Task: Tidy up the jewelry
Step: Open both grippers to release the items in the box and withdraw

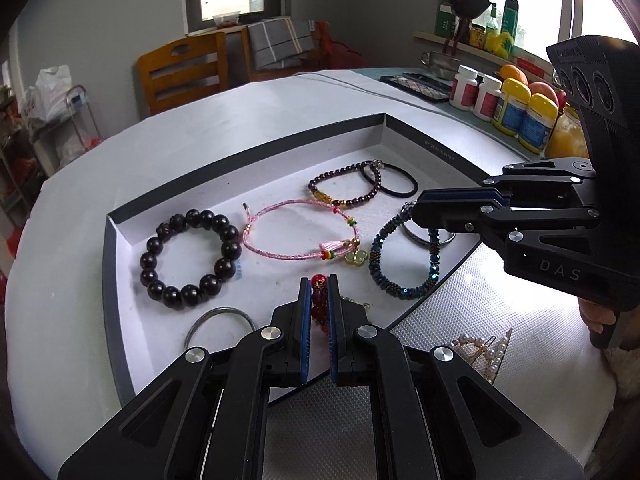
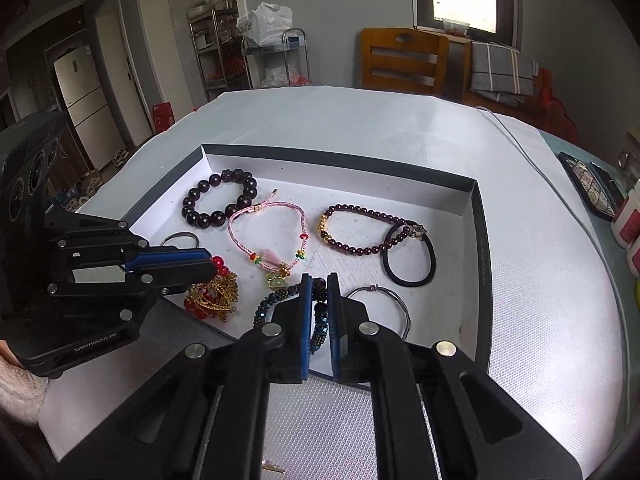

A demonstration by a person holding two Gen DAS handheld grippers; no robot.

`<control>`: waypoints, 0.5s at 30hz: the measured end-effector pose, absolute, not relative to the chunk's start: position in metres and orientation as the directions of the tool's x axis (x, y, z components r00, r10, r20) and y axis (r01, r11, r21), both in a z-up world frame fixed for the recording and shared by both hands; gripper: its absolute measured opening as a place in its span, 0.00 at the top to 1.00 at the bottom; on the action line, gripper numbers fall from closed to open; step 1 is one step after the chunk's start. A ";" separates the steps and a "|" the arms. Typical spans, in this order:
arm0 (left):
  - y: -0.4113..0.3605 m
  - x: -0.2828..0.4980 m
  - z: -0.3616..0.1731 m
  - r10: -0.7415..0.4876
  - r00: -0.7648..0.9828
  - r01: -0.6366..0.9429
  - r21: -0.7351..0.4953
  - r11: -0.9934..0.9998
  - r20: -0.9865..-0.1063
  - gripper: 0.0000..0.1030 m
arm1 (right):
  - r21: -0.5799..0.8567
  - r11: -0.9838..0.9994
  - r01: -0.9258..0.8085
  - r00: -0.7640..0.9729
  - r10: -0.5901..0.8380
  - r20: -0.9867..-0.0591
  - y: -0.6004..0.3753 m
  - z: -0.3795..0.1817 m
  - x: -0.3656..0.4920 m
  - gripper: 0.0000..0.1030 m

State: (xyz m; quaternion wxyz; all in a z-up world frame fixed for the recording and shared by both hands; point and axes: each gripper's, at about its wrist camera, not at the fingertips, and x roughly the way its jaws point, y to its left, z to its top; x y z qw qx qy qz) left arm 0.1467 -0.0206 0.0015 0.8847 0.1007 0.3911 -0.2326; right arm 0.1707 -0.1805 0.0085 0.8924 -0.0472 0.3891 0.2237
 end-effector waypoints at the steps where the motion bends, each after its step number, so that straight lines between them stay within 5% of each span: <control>1: -0.020 0.147 0.002 -0.338 0.584 0.490 -0.011 0.871 -0.738 0.92 | 0.081 0.897 -0.435 0.596 0.354 -0.721 -0.180 0.007 0.171 0.93; 9: -0.019 0.149 0.002 -0.351 0.580 0.489 -0.030 0.872 -0.735 0.91 | 0.076 0.895 -0.440 0.578 0.347 -0.738 -0.178 0.003 0.170 0.93; 15: -0.016 0.148 0.004 -0.353 0.591 0.477 -0.038 0.878 -0.726 0.76 | 0.099 0.896 -0.434 0.583 0.362 -0.728 -0.183 0.006 0.171 0.87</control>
